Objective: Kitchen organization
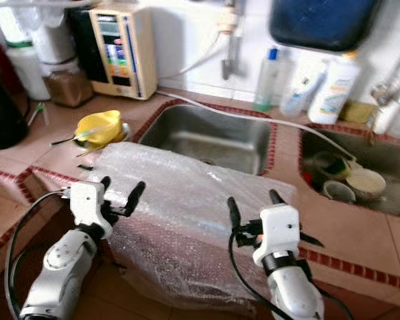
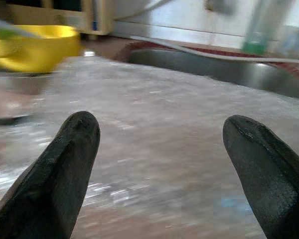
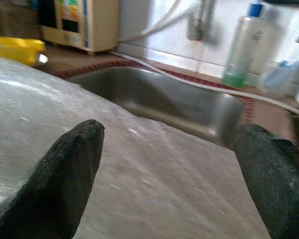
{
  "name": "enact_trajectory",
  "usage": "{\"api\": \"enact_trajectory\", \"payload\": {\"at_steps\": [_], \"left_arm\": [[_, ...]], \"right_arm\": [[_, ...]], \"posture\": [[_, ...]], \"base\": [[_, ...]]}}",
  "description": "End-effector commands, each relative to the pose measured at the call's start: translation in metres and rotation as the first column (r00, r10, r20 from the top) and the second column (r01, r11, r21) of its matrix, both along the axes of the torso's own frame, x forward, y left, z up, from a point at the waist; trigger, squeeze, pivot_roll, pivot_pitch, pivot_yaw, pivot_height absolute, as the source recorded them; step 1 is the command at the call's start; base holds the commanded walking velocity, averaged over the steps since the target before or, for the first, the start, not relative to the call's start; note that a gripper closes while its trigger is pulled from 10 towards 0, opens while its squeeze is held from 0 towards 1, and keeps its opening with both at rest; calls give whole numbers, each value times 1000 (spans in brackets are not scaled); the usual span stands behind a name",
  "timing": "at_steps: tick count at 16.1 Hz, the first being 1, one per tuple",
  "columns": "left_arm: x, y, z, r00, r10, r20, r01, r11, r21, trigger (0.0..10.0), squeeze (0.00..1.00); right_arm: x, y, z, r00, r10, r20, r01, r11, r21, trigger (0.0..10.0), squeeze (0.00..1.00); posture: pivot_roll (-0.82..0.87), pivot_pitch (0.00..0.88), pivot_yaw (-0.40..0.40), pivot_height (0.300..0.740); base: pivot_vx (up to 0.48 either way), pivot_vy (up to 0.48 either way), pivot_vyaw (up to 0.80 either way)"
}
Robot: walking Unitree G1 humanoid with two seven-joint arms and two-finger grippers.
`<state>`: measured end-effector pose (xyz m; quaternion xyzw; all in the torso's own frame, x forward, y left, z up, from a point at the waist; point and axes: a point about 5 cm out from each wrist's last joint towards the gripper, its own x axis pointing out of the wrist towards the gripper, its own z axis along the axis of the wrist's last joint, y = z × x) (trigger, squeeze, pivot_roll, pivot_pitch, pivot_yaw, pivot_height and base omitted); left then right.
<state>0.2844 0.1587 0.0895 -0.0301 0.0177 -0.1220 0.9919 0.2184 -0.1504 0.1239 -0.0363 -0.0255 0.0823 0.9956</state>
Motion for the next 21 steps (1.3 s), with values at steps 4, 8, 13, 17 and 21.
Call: {"api": "enact_trajectory", "payload": {"at_steps": [4, 8, 13, 17, 21], "left_arm": [[-1, 3, -2, 1000, 0, -21, 0, 1000, 0, 10000, 0], [-2, 4, -3, 1000, -5, -28, 5, 1000, 1, 10000, 0], [-3, 2, -4, 999, -10, -39, 10, 1000, -3, 10000, 0], [2, 0, -1, 1000, -15, -19, 15, 1000, 24, 10000, 0], [4, -3, 2, 1000, -23, -5, 23, 1000, 20, 10000, 0]], "right_arm": [[-1, 2, 0, 1000, 5, 3, -5, 1000, -4, 10000, 0], [-2, 2, -1, 1000, 2, -1, -2, 1000, -6, 10000, 0], [-2, 1, -1, 1000, -2, -1, 2, 1000, -13, 10000, 0], [1, 1, 0, 1000, -8, 7, 8, 1000, -20, 10000, 0], [9, -4, 7, 1000, 0, 31, 1, 999, -49, 10000, 0]], "posture": [[60, 0, -3, 740], [60, 0, -4, 740], [57, 0, -2, 740], [58, 0, 2, 740], [57, 0, -4, 740]], "base": [[0, 185, 0], [0, 385, 0], [0, 387, 0], [0, 0, 0], [0, 0, -678]]}}
